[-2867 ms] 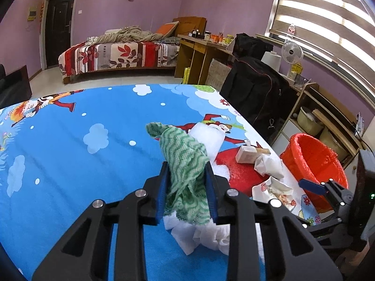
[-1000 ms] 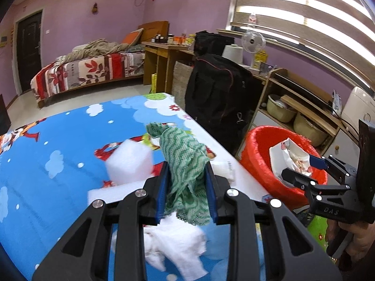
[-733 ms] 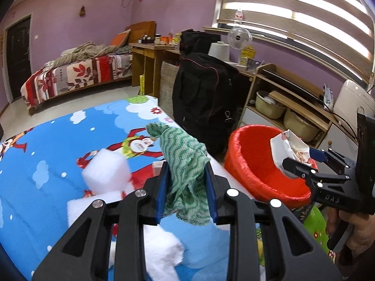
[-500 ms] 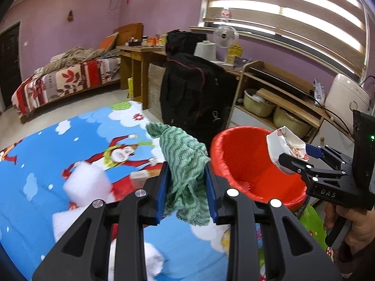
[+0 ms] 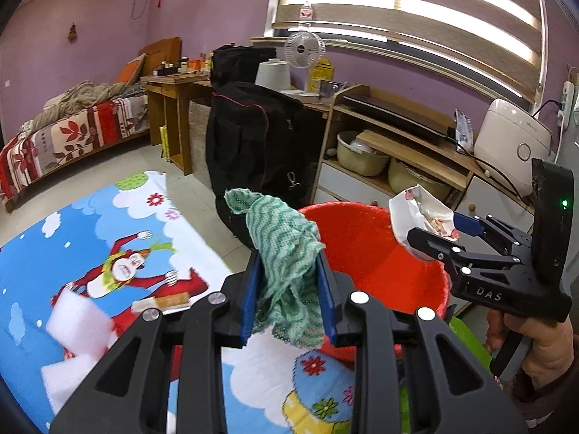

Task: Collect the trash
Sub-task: 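Carry the cloth and paper bag over the red bin and open both tools, then move both tools back over the remaining trash on the bed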

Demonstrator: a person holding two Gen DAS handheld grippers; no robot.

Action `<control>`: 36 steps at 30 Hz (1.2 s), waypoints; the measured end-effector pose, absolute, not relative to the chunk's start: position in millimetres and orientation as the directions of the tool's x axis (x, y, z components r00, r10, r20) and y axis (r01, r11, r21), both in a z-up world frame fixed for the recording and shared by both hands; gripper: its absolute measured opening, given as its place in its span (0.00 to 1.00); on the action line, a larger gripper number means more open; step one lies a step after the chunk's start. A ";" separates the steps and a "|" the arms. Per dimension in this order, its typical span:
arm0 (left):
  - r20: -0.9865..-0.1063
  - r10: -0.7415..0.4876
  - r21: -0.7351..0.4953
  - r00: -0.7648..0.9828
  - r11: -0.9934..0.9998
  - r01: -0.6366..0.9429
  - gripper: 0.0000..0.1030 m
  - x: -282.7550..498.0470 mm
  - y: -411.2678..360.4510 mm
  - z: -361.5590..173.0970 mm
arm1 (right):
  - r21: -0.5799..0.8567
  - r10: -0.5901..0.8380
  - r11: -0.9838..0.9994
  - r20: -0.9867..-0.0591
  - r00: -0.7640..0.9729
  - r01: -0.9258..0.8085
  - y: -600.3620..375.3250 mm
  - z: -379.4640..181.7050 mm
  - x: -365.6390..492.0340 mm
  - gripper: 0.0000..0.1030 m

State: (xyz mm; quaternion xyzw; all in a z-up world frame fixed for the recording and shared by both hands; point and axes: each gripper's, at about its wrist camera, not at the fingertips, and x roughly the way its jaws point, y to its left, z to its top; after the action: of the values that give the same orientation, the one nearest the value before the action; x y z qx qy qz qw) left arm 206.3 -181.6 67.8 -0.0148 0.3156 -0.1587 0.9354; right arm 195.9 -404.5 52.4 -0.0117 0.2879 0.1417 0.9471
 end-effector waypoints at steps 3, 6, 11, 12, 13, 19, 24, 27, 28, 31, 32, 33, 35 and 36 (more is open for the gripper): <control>-0.581 -0.325 -0.131 0.746 0.942 0.308 0.29 212.4 -190.1 69.6 | 0.058 0.254 0.962 -0.546 0.798 -0.266 -410.0 53.8 199.6 0.69; -0.581 -0.341 -0.140 0.739 0.936 0.322 0.30 218.6 -196.4 71.0 | 0.063 0.250 0.964 -0.545 0.800 -0.259 -416.0 54.5 204.2 0.69; -0.581 -0.363 -0.149 0.728 0.927 0.344 0.30 227.1 -208.7 72.7 | 0.068 0.248 0.965 -0.542 0.803 -0.252 -423.3 56.5 210.8 0.70; -0.581 -0.368 -0.152 0.726 0.925 0.348 0.30 229.2 -210.9 73.0 | 0.069 0.246 0.966 -0.541 0.804 -0.250 -424.4 56.9 211.7 0.70; -0.580 -0.371 -0.153 0.725 0.924 0.351 0.30 230.7 -212.7 73.5 | 0.069 0.244 0.967 -0.540 0.806 -0.246 -425.7 57.1 212.8 0.70; -0.572 -0.414 -0.173 0.709 0.905 0.388 0.42 237.6 -221.5 74.9 | 0.077 0.242 0.968 -0.535 0.810 -0.239 -432.1 58.1 214.1 0.71; -0.567 -0.434 -0.195 0.700 0.896 0.399 0.61 239.9 -223.3 73.6 | 0.081 0.235 0.970 -0.531 0.814 -0.227 -434.3 57.7 211.5 0.75; -0.567 -0.429 -0.203 0.703 0.900 0.386 0.63 237.7 -219.0 72.6 | 0.089 0.232 0.972 -0.527 0.818 -0.218 -439.1 57.1 210.3 0.75; -0.566 -0.428 -0.206 0.705 0.901 0.381 0.63 236.7 -216.5 72.6 | 0.092 0.232 0.972 -0.526 0.818 -0.216 -440.2 57.0 209.1 0.75; -0.557 -0.414 -0.210 0.720 0.909 0.360 0.63 227.9 -208.4 73.9 | 0.100 0.234 0.972 -0.523 0.820 -0.213 -442.1 56.1 205.0 0.75; -0.554 -0.408 -0.207 0.726 0.912 0.355 0.63 224.1 -206.5 74.8 | 0.101 0.236 0.971 -0.521 0.820 -0.215 -441.3 55.9 202.9 0.76; -0.551 -0.403 -0.204 0.730 0.914 0.351 0.63 221.1 -205.2 75.4 | 0.099 0.237 0.971 -0.520 0.821 -0.217 -440.1 55.8 201.3 0.76; -0.546 -0.392 -0.198 0.740 0.919 0.341 0.63 214.2 -202.0 76.8 | 0.100 0.239 0.970 -0.520 0.820 -0.220 -437.5 55.4 198.6 0.76; -0.544 -0.386 -0.194 0.745 0.922 0.335 0.63 210.0 -199.8 77.5 | 0.104 0.243 0.970 -0.519 0.820 -0.222 -436.5 55.4 196.8 0.76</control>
State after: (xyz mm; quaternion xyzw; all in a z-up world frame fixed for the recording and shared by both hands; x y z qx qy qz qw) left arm 210.0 -199.8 77.5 -0.0419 0.3003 -0.1931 0.9331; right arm 196.8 -436.5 55.4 0.0193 0.2744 0.1218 0.9537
